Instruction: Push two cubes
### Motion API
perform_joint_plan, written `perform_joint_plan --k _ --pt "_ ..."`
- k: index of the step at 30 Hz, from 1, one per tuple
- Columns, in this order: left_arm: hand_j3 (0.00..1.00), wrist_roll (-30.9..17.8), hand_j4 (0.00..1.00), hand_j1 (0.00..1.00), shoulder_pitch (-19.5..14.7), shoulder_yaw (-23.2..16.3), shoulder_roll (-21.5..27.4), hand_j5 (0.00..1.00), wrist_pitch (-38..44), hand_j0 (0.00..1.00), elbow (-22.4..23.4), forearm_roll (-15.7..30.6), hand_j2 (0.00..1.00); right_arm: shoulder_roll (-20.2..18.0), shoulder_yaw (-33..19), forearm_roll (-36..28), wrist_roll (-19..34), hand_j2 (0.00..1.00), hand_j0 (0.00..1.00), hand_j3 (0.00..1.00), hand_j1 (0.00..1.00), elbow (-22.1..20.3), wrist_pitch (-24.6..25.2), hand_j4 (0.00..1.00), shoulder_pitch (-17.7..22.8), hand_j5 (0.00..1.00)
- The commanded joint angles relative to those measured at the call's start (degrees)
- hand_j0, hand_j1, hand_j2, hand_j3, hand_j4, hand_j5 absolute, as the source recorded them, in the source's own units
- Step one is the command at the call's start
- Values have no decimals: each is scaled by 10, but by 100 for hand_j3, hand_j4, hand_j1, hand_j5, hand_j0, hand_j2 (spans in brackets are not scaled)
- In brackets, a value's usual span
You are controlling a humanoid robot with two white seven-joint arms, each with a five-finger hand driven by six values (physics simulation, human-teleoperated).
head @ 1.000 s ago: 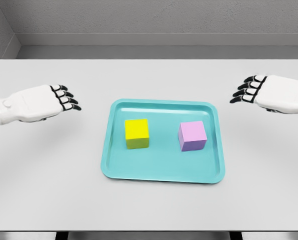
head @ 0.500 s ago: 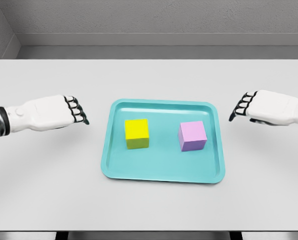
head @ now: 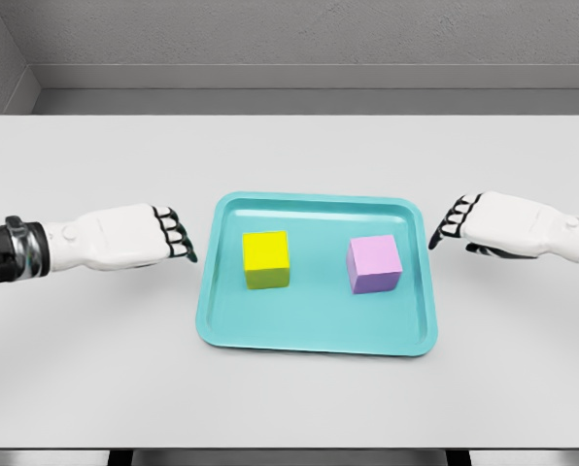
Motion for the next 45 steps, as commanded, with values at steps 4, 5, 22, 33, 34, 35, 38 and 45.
perform_joint_plan --k 4,5,22,33,34,35,38,45 --pt "78 -7 78 78 0 -2 -13 78 1 78 1 3 78 23 1 23 1 65 65 65 65 -2 1 65 6 65" --pt "78 -7 78 78 0 -2 -14 78 1 78 1 3 78 27 1 25 1 65 65 65 65 -1 1 65 9 65" --pt "78 -24 78 78 -4 -3 -62 78 1 78 -6 4 78 32 1 46 12 62 62 62 62 -25 1 62 16 62" --pt "78 -32 78 78 -12 -21 -78 78 1 78 -6 1 78 44 2 52 25 62 62 62 62 -25 1 62 11 62" --pt "78 -32 78 78 -14 -21 -79 78 1 78 -6 1 78 52 2 54 25 62 62 62 62 -25 1 62 11 62" --pt "78 -32 78 78 -17 -23 -84 78 1 78 -5 1 78 53 2 54 25 62 62 62 62 -25 1 62 12 62" --pt "78 -37 78 78 -20 -23 -95 78 1 78 -5 -2 78 53 2 55 25 62 62 62 62 -39 1 62 12 62" --pt "78 -41 78 78 -29 -33 -98 78 1 78 7 -2 78 61 6 55 25 62 62 62 62 -41 1 62 11 62"
